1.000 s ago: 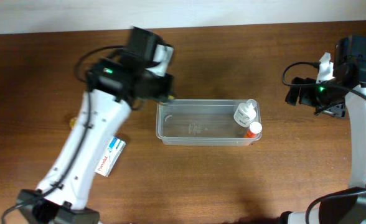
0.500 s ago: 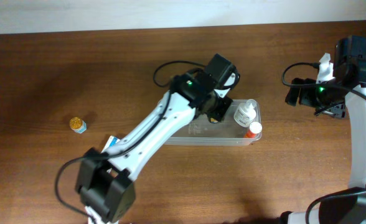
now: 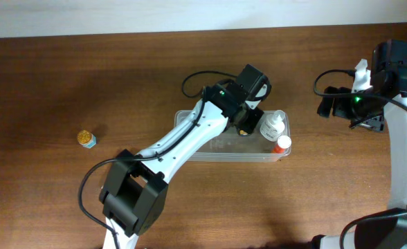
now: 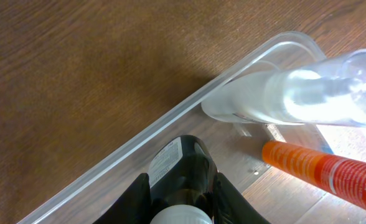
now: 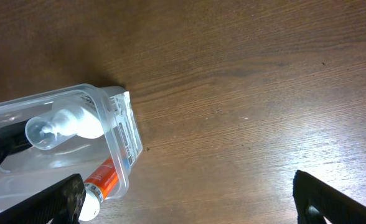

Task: Pack container
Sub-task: 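Carry the brown bottle right and set it in the container, then move left gripper to the gold-lidded jar and grasp it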

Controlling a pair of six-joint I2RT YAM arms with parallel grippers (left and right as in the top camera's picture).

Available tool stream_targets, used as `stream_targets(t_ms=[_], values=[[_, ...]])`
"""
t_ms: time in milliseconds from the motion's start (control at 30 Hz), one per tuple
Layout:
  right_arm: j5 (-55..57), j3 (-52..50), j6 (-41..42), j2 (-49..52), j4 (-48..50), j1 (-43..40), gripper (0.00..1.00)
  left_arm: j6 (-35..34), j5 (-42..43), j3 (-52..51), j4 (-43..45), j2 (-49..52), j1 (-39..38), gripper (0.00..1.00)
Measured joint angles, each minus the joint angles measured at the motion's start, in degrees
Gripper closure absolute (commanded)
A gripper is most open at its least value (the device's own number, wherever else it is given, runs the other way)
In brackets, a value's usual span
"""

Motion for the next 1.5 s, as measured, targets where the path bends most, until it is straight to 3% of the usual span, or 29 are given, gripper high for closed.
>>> stream_targets(t_ms=[100,167,233,333,533,733,833,900,933,1033,1133,1233,1367,1500], values=[[0.0,0.0,0.0,0.0,0.0,0.0,0.01,0.0,0.0,0.0,0.0,0.0,-0.2,0.77],[0.0,0.0,0.0,0.0,0.0,0.0,0.01,0.0,0.0,0.0,0.0,0.0,-0.3,0.62],[0.0,0.0,0.0,0.0,0.0,0.0,0.01,-0.2,0.0,0.0,0.1,0.0,-0.4,0.60],[0.0,0.0,0.0,0.0,0.0,0.0,0.01,-0.2,0.0,0.0,0.1,0.0,-0.4,0.50],[0.0,0.0,0.0,0.0,0.0,0.0,0.01,-0.5,0.0,0.0,0.1,0.0,-0.4,0.48],[0.0,0.0,-0.1,0.0,0.0,0.0,0.01,-0.6,0.0,0.1,-0.7,0.0,-0.3,0.37],[0.0,0.0,-0.1,0.0,0.0,0.0,0.02,-0.7,-0.3,0.4,-4.0,-1.0,0.2,0.26],[0.0,0.0,-0.2,0.0,0.0,0.0,0.02,-0.7,-1.5,1.0,-7.7,-3.3,1.4,0.05],[0.0,0.0,-0.3,0.0,0.0,0.0,0.02,-0.7,-2.2,1.5,-10.1,-5.1,2.4,0.01],[0.0,0.0,-0.3,0.0,0.0,0.0,0.02,-0.8,-4.1,2.6,-16.2,-12.7,7.7,0.01],[0.0,0.0,-0.3,0.0,-0.1,0.0,0.02,-0.9,-5.6,4.3,-22.7,-21.9,16.9,0.01],[0.0,0.0,-0.3,0.0,-0.1,0.0,0.02,-1.0,-7.1,5.7,-34.9,-28.1,27.9,0.01],[0.0,0.0,-0.4,0.0,-0.1,0.0,0.02,-1.0,-7.0,3.0,-36.7,-28.3,34.9,0.01],[0.0,0.0,-0.5,0.0,-0.1,0.0,0.02,-1.1,-6.8,-4.5,-30.9,-26.6,43.5,0.01]])
